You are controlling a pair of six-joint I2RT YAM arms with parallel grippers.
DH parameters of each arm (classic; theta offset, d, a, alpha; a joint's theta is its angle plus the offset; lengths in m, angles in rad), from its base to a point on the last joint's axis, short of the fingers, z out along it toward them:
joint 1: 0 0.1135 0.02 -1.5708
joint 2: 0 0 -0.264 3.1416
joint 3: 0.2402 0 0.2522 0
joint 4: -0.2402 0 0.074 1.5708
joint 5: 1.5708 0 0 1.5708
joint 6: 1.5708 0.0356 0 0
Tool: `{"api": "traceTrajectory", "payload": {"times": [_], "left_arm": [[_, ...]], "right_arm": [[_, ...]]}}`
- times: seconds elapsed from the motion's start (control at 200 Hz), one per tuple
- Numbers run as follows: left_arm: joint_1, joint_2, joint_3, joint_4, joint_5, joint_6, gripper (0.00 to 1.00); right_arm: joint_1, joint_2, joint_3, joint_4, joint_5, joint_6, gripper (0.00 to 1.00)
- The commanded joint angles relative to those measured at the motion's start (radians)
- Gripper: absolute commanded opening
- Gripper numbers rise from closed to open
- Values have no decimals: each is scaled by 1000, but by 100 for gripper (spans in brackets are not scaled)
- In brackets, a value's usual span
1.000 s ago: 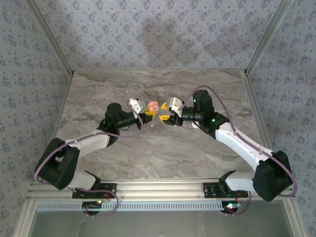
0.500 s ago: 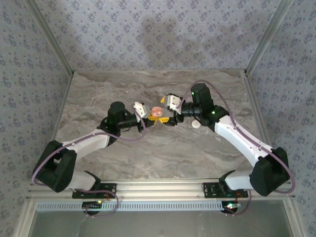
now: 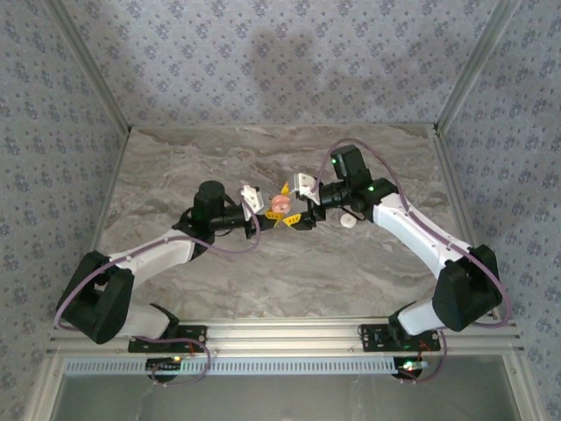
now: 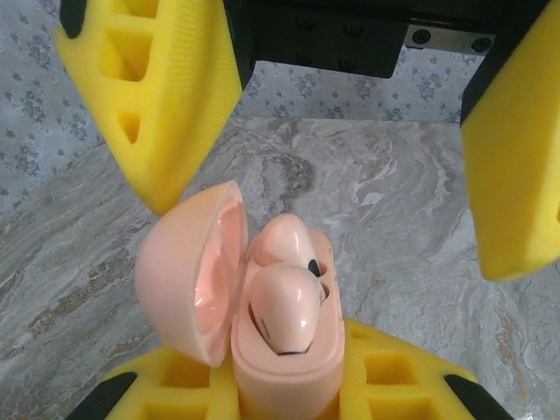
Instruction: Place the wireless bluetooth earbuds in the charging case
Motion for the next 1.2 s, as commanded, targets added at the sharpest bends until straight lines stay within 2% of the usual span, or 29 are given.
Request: {"api": "traceTrajectory", "payload": {"times": [0.0,0.3,0.39,0.5,0.7,1.014,1.199], "left_arm": [[-3,-30,47,11,8,16,3],[-3,-10,63,11,-13,-1,3],[-3,2,74,10,4,-3,3],[-10,14,87,6,23,1,3],[-27,17,103,-18,38,28,3],[-53,1,125,-62,32,57,3],[-55,0,127,-66,21,59,3]], "right_arm": [[-11,-21,24,-99,-65,-29,73],[-38,-204,-110,-138,-78,-38,65],[-69,-276,-177,-70,-36,14,65],[-101,-327,-230,38,29,78,70],[-106,-243,-158,48,48,112,77],[-49,-76,-50,26,-22,78,77],[-43,-76,-40,4,-80,53,76]]}}
